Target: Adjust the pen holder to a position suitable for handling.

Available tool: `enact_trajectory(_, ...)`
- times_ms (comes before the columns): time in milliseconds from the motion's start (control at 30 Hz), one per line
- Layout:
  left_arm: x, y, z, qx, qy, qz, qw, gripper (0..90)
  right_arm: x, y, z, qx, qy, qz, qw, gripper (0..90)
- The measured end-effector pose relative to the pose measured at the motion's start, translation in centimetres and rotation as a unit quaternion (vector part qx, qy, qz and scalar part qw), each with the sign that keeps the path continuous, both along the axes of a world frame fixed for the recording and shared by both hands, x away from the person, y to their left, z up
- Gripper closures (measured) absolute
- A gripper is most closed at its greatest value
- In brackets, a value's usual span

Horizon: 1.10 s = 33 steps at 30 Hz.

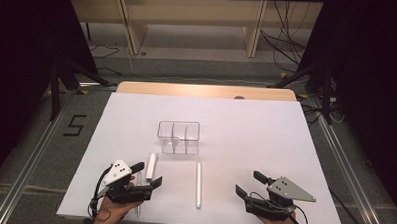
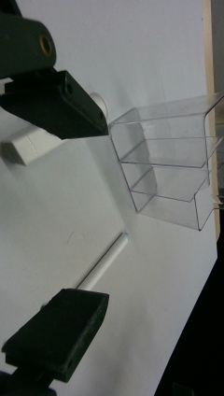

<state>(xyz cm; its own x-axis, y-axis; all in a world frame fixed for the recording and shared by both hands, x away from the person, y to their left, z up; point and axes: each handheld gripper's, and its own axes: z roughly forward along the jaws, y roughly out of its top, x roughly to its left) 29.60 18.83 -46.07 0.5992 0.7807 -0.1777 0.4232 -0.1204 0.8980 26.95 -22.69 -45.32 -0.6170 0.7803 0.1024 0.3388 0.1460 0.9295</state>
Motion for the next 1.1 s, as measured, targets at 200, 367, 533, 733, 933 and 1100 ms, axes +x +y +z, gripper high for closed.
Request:
enact_trajectory(200, 0.1, -0.1, 0.0, 0.003, 0.006, 0.000, 1.0000, 15.6, 0.0, 0.1, 0.0, -0.004, 0.001, 0.001, 1.0000, 24.0)
enact_trajectory(367, 0.3, -0.1, 0.1, 0.010, 0.017, -0.002, 0.9998, 15.6, 0.0, 0.1, -0.1, -0.006, 0.003, 0.001, 1.0000, 24.0)
enact_trajectory(533, 0.9, 0.2, 0.4, 0.007, 0.034, 0.002, 0.9994, 15.8, 0.1, 0.0, 0.0, -0.008, 0.004, -0.002, 1.0000, 24.1)
enact_trajectory(733, 1.9, 0.0, 1.0, 0.023, 0.046, 0.006, 0.9987, 15.8, 0.1, 0.0, 0.0, -0.009, 0.004, -0.002, 0.9999, 24.1)
enact_trajectory(933, 3.8, 0.7, 1.7, 0.023, 0.051, 0.041, 0.9976, 16.4, 0.0, 0.0, 0.1, -0.007, 0.004, -0.003, 1.0000, 24.2)
enact_trajectory(1100, 4.9, 1.2, 2.0, 0.031, 0.065, 0.056, 0.9958, 16.7, 0.0, 0.0, 0.1, -0.010, 0.005, -0.003, 0.9999, 24.2)
